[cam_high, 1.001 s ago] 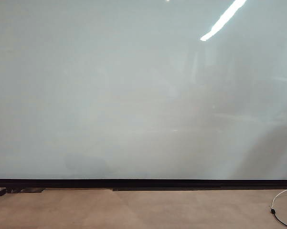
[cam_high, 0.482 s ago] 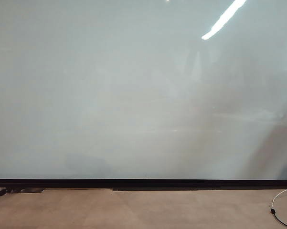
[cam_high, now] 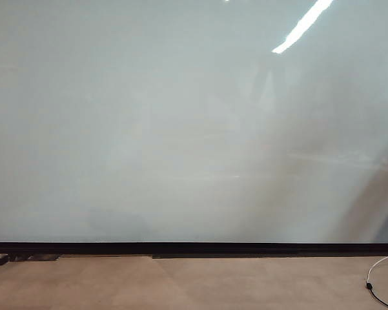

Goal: Pick up the pen on the shelf to the right of the whiteboard and draw a straight line.

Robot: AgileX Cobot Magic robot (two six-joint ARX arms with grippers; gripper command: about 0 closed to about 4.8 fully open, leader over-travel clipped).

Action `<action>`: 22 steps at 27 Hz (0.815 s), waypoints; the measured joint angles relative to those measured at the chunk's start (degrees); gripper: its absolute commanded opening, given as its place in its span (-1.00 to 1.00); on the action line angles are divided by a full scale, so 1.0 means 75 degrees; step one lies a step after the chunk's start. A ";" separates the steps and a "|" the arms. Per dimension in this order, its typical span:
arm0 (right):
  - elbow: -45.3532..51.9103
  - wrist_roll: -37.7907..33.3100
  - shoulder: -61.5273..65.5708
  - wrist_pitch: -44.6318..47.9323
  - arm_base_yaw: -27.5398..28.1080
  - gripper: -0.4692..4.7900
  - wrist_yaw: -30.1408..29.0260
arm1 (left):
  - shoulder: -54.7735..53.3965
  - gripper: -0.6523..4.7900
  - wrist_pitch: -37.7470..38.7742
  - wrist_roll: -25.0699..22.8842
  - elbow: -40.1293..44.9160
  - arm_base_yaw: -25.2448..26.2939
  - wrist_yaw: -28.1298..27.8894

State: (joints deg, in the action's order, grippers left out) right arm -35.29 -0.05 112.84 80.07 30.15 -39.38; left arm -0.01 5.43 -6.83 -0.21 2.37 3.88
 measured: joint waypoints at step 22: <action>-0.0455 -0.0006 0.0280 0.0000 -0.0262 0.32 0.0606 | 0.0000 -0.78 0.0000 0.0000 0.0000 0.0000 0.0000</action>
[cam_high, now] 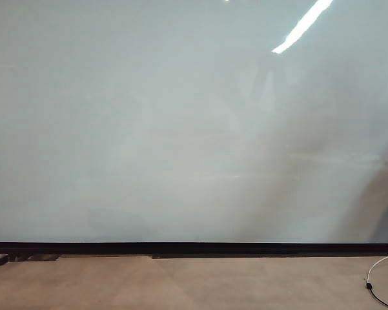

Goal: Pick up the pen on the shelf to the right of the whiteboard and draw a straight line.

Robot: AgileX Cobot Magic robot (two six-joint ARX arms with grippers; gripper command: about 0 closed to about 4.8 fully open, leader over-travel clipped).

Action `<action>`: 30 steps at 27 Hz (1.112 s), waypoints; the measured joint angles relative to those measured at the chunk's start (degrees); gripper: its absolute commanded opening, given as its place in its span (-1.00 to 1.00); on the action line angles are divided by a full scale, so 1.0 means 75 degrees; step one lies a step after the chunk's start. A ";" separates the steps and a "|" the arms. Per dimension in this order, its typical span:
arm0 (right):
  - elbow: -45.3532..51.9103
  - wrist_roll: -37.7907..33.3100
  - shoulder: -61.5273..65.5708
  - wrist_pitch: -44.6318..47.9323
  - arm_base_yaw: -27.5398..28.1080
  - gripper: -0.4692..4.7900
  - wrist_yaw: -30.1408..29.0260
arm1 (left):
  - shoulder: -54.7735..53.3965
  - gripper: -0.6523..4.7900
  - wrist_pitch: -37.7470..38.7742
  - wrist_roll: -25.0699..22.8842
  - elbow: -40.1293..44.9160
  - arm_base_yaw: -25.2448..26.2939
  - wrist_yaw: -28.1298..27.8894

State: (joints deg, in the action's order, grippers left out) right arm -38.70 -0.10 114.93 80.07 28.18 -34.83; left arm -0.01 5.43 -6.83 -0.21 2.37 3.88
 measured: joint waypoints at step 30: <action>0.0000 -0.0122 0.0000 0.0000 -0.0006 -0.04 -0.0157 | -0.0003 -0.78 0.0000 0.0000 0.0000 0.0000 0.0003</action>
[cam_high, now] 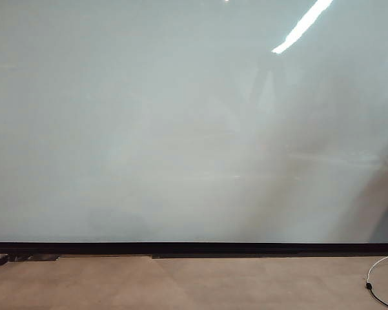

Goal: Pick up the pen on the shelf to the right of the whiteboard and draw a straight line.

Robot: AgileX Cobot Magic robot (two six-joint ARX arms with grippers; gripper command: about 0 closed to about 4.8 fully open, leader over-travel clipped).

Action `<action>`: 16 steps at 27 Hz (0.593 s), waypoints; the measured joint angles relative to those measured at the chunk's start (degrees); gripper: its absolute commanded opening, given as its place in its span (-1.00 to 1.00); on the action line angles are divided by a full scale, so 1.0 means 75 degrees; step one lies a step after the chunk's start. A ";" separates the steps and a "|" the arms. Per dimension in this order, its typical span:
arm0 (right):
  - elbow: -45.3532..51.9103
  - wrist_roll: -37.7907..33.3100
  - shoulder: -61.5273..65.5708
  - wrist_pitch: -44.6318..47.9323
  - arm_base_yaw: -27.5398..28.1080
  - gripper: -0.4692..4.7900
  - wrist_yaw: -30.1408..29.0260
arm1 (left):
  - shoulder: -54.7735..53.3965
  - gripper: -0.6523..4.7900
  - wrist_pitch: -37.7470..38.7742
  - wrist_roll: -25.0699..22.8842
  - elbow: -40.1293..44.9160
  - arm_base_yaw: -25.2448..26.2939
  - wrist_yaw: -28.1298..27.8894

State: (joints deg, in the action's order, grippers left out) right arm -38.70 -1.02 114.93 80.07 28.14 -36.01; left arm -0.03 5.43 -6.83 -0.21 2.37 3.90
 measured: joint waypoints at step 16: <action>0.0000 -0.0003 0.0000 -0.0006 -0.0058 -0.28 -0.0017 | 0.0000 -0.78 0.0000 0.0000 0.0000 0.0000 0.0000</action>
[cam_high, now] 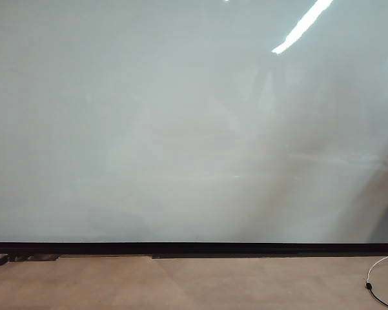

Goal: Pick up the pen on the shelf to the right of the whiteboard and draw a straight line.

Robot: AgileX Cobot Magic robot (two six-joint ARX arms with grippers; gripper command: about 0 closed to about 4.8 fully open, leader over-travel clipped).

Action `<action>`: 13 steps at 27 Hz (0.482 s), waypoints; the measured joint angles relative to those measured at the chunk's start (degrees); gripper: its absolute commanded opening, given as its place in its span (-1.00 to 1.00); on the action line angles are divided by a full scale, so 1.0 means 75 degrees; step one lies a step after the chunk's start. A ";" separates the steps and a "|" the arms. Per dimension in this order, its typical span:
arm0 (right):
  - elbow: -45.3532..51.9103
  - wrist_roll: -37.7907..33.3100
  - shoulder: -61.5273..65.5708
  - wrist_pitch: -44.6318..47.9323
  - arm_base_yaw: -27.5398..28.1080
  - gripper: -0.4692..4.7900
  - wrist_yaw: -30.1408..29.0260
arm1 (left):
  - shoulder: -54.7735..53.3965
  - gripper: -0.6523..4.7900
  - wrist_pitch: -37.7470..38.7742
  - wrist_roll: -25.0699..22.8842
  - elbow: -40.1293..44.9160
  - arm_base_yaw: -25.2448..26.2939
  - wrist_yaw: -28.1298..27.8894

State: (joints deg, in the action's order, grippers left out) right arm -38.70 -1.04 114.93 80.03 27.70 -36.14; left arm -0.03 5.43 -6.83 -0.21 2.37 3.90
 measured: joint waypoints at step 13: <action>0.0000 -0.0003 0.0000 -0.0140 0.0023 -0.62 0.0061 | 0.0003 -0.78 0.0000 0.0000 0.0000 0.0000 -0.0003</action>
State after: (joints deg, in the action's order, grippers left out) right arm -38.70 -1.06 114.93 78.98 27.88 -35.68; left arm -0.01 5.43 -6.83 -0.21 2.37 3.88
